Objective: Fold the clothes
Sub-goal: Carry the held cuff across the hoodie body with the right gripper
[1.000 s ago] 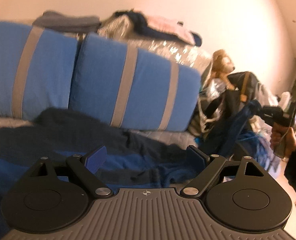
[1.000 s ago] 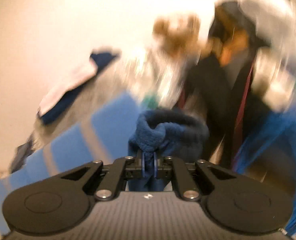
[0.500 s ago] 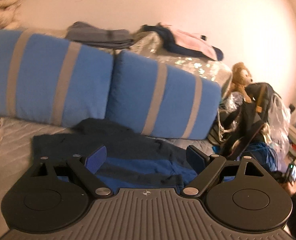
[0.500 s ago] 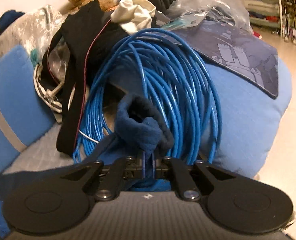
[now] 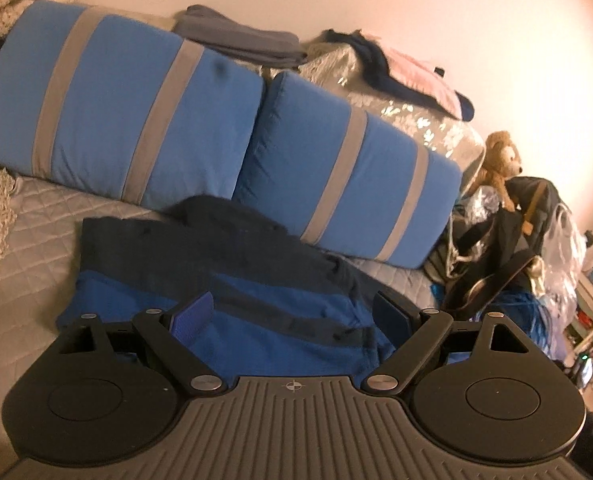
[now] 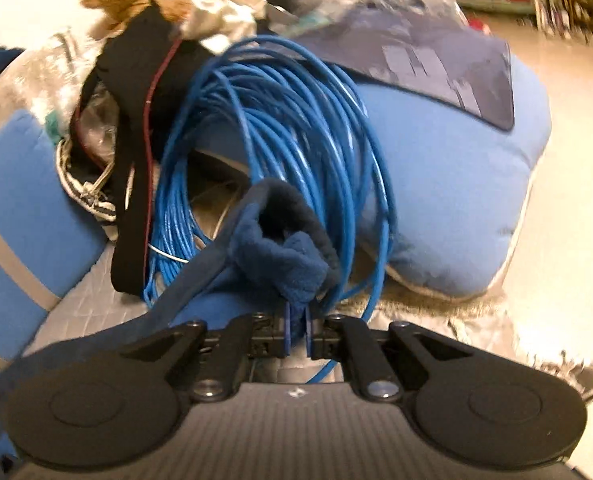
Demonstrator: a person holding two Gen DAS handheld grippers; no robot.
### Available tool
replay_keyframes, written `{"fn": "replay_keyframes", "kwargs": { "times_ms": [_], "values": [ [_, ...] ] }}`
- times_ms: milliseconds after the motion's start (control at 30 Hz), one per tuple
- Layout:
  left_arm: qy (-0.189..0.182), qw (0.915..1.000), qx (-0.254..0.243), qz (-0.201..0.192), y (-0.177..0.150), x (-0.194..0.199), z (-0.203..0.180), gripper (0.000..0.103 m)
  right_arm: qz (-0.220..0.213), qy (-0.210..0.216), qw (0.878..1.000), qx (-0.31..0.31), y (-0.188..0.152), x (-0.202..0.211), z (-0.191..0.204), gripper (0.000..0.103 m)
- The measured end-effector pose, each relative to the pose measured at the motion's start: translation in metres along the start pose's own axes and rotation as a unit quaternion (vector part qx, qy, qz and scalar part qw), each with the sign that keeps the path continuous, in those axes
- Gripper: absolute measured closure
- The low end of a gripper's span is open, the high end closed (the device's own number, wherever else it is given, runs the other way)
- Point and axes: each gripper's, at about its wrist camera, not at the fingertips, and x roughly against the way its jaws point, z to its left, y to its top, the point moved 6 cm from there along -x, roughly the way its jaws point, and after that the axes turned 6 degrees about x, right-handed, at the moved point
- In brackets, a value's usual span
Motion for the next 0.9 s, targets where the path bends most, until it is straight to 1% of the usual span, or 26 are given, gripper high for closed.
{"fn": "replay_keyframes", "kwargs": {
  "times_ms": [133, 300, 467, 567, 700, 800, 900],
  "values": [
    [0.009, 0.9999, 0.005, 0.006, -0.009, -0.01, 0.011, 0.015, -0.027, -0.004, 0.999, 0.045, 0.013, 0.012, 0.021, 0.096],
    [0.008, 0.9995, 0.023, 0.021, -0.018, -0.018, 0.017, 0.015, -0.051, -0.006, 0.995, 0.087, 0.035, 0.017, 0.05, 0.096],
    [0.0, 0.9995, 0.021, 0.025, -0.022, -0.017, 0.015, 0.015, -0.087, 0.003, 0.987, 0.139, 0.065, 0.027, 0.099, 0.096],
    [-0.007, 0.9995, 0.023, 0.022, -0.02, -0.013, 0.014, 0.015, -0.113, 0.023, 0.976, 0.183, 0.08, 0.04, 0.144, 0.096],
    [-0.011, 0.9993, 0.033, 0.012, -0.016, -0.008, 0.016, 0.015, -0.144, 0.063, 0.957, 0.243, 0.09, 0.066, 0.216, 0.097],
    [-0.013, 0.999, 0.043, 0.003, -0.011, -0.004, 0.021, 0.015, -0.16, 0.103, 0.941, 0.278, 0.088, 0.088, 0.275, 0.097],
    [-0.015, 0.9984, 0.055, -0.008, -0.005, -0.001, 0.026, 0.015, -0.167, 0.149, 0.925, 0.306, 0.075, 0.108, 0.331, 0.097]
  ]
}}
